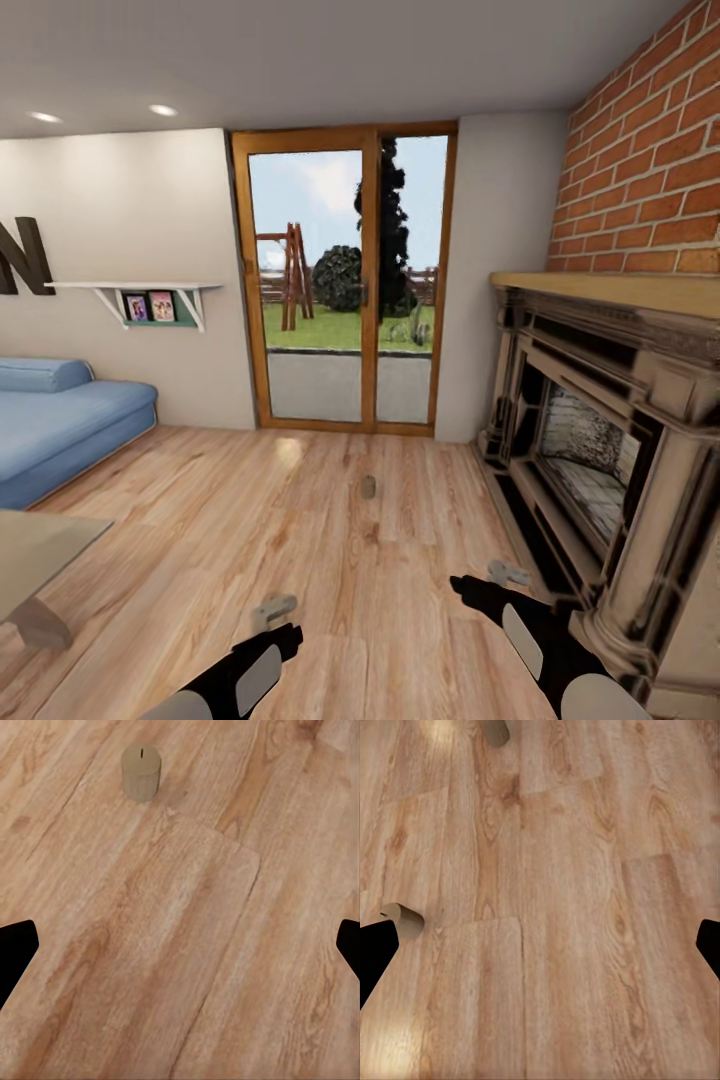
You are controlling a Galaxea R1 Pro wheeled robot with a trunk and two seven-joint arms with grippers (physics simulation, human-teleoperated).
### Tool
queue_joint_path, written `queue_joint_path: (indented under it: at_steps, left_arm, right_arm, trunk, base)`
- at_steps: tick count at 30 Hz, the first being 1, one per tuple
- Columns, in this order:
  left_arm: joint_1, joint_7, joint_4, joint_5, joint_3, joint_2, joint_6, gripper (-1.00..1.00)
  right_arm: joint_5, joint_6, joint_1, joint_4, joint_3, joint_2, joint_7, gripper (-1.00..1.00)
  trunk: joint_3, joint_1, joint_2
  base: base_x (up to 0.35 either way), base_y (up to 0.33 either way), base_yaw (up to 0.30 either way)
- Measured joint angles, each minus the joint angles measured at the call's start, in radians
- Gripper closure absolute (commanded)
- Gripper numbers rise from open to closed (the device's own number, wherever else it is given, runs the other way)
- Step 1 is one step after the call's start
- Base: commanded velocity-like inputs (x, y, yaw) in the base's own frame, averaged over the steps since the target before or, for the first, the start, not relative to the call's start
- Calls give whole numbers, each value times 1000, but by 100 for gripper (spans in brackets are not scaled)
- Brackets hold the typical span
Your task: Place each of the two pumpkins and all three candles from the living room inside a cabinet in the living room (use any cabinet), then make sure every cabinet is closed, and position the cauldron so it is next to a table in the living room.
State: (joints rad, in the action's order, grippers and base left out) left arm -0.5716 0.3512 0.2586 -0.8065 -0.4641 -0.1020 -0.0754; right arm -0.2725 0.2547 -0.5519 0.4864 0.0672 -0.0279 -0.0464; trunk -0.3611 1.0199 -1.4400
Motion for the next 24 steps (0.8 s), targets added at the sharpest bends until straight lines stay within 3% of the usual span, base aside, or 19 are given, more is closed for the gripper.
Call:
queue_joint_path:
  at_steps: [12,24]
  left_arm:
    - [0,0,1,-1,1,1,0,-100]
    - [0,-1,1,0,2,2,0,-100]
  right_arm:
    - [0,0,0,0,0,0,-1,-100]
    - [-8,-1,0,0,0,0,-1,-100]
  trunk:
    - [38,-46,84]
    - [38,-46,84]
  base:
    - [-113,88,-272]
    - [-19,18,-289]
